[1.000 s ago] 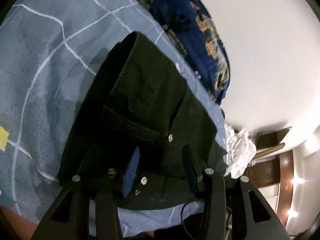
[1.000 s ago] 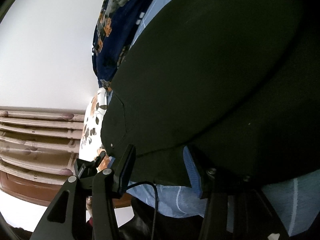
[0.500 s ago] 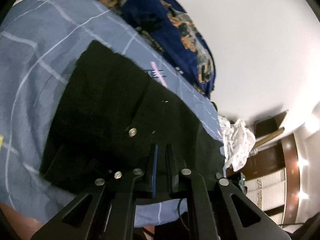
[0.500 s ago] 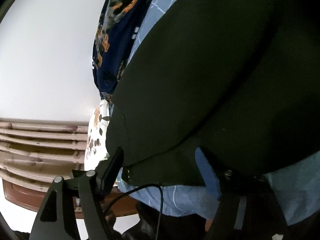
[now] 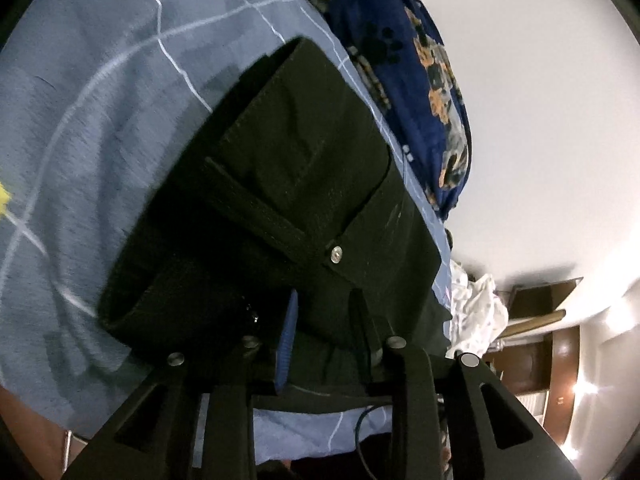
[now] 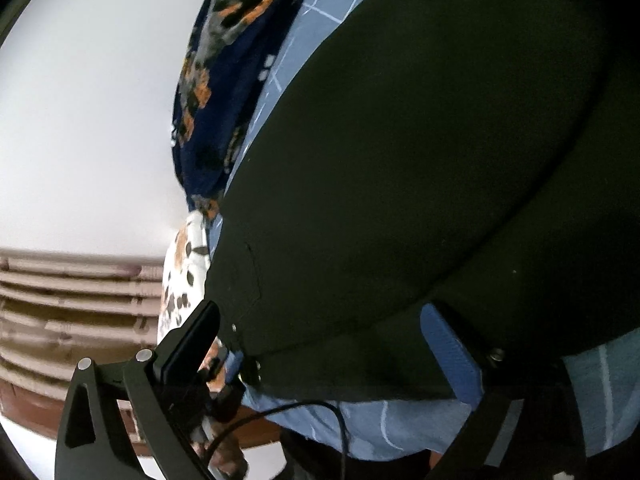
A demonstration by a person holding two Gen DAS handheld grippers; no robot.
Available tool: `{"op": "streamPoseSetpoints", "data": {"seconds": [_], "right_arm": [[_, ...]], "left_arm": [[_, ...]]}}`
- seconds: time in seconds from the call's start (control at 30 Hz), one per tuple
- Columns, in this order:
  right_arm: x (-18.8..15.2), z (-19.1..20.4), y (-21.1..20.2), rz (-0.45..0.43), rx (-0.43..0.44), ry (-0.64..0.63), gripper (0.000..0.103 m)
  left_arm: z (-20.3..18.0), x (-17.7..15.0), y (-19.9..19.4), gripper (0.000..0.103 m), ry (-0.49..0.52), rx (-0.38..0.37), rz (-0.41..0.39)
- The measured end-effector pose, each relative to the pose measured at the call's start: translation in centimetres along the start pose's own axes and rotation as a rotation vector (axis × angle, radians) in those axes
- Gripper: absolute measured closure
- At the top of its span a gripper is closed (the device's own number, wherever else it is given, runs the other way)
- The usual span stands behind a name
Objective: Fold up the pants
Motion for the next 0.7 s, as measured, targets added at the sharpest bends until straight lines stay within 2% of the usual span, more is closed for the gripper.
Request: {"op": "streamPoseSetpoints", "data": {"seconds": [0.13, 0.2, 0.27, 0.33, 0.43, 0.53, 0.57, 0.6, 0.63, 0.7], "right_arm": [[0.3, 1.3, 1.5, 0.010, -0.031, 0.014, 0.002], [0.5, 1.4, 2.0, 0.015, 0.020, 0.040, 0.005], [0.7, 1.4, 1.8, -0.009, 0.084, 0.064, 0.016], [0.8, 1.4, 1.2, -0.023, 0.099, 0.034, 0.050], [1.0, 1.4, 1.0, -0.012, 0.097, -0.006, 0.078], [0.9, 1.8, 2.2, 0.048, 0.130, -0.041, 0.079], [0.8, 1.9, 2.6, 0.064, 0.108, -0.054, 0.079], [0.7, 2.1, 3.0, 0.073, 0.082, -0.066, 0.074], [0.5, 2.2, 3.6, 0.086, 0.044, -0.078, 0.065], [0.3, 1.8, 3.6, 0.088, 0.019, -0.058, 0.062]], "left_arm": [[0.1, 0.1, 0.3, 0.075, -0.001, -0.007, -0.007], [0.1, 0.1, 0.2, 0.075, 0.004, -0.008, -0.013], [0.0, 0.0, 0.1, 0.075, 0.019, 0.000, -0.024], [-0.1, -0.1, -0.1, 0.075, 0.037, 0.007, -0.032], [-0.2, 0.0, -0.1, 0.075, 0.044, 0.007, -0.049], [-0.1, 0.2, -0.1, 0.075, 0.033, -0.011, -0.060], [-0.1, 0.3, 0.0, 0.075, 0.036, -0.011, -0.060], [-0.1, 0.4, -0.1, 0.075, 0.036, -0.013, -0.060], [-0.1, 0.4, -0.1, 0.075, 0.034, -0.013, -0.059], [0.1, 0.5, -0.5, 0.075, 0.014, -0.020, -0.057]]}}
Point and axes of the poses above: each gripper's, at about its wrist camera, not at the fingertips, and y roughly the way its jaws point, z to its left, x to its top, the point moved 1 cm from there along y, roughly the way its jaws point, and after that the axes turned 2 degrees about z, right-handed, at the moved point
